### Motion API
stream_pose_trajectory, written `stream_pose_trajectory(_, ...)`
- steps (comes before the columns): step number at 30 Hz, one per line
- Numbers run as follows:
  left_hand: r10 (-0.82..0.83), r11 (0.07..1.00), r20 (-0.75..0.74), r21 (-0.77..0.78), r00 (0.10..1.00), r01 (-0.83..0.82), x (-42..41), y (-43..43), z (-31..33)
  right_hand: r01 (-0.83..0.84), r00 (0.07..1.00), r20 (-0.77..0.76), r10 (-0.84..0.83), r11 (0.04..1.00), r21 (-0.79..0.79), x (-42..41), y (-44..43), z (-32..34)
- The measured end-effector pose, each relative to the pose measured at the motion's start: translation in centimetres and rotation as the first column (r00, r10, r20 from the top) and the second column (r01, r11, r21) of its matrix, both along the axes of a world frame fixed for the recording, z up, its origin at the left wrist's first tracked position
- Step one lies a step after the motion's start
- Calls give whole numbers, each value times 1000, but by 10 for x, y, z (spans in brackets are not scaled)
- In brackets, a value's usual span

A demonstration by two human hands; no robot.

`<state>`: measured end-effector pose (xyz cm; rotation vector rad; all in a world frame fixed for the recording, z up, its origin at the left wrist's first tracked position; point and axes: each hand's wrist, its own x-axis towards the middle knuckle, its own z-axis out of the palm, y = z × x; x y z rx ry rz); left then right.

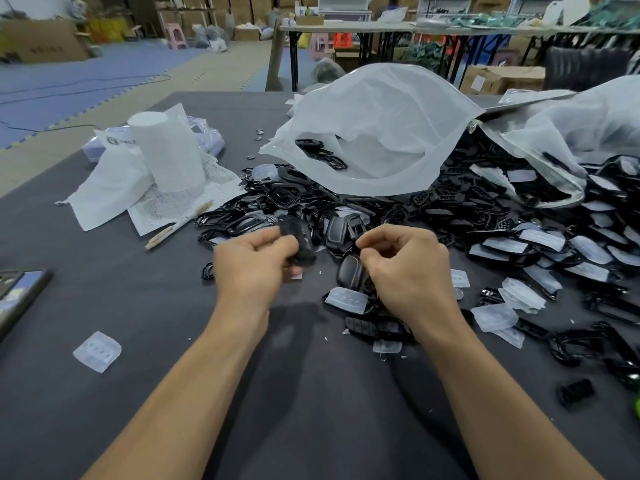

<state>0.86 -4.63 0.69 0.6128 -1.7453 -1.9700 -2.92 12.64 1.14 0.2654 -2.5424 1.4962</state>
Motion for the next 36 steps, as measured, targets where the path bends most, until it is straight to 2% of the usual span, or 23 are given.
stream_pose_trajectory(4, 205, 965, 14, 162, 979, -205, -2, -26, 3, -120, 992, -6, 124, 966, 229, 5, -2, 0)
stream_pose_trajectory(8, 288, 923, 34, 255, 957, -287, -2, -42, 3, -193, 976, -32, 216, 921, 339, 13, -20, -8)
stream_pose_trajectory(12, 327, 909, 49, 255, 944, -329, -5, -51, 4, -230, 940, -132, 313, 873, 431, 16, -54, -15)
stream_pose_trajectory(16, 302, 928, 15, 224, 953, -297, -5, -49, 5, -214, 924, -118, 363, 749, 627, 14, -77, -16)
stream_pose_trajectory(21, 243, 953, 15, 185, 970, -241, -6, -48, 4, -159, 965, -93, 244, 831, 533, 16, -68, -14)
stream_pose_trajectory(24, 205, 966, -16, 162, 979, -200, -6, -44, 3, -163, 969, -88, 231, 865, 475, 16, -61, -15)
stream_pose_trajectory(28, 138, 984, -20, 119, 990, -135, -7, -42, 1, -116, 962, -126, 242, 779, 616, 18, -69, -16)
stream_pose_trajectory(32, -148, 986, 86, 89, 985, 141, -8, -33, -5, -139, 956, -129, 262, 796, 589, 21, -74, -15)
stream_pose_trajectory(34, -161, 986, 143, 66, 977, 153, -11, -31, -9, -145, 962, -112, 251, 810, 568, 19, -67, -16)
stream_pose_trajectory(36, -90, 996, 182, 0, 979, 92, -15, -33, -13, -132, 973, -92, 211, 839, 528, 18, -57, -14)
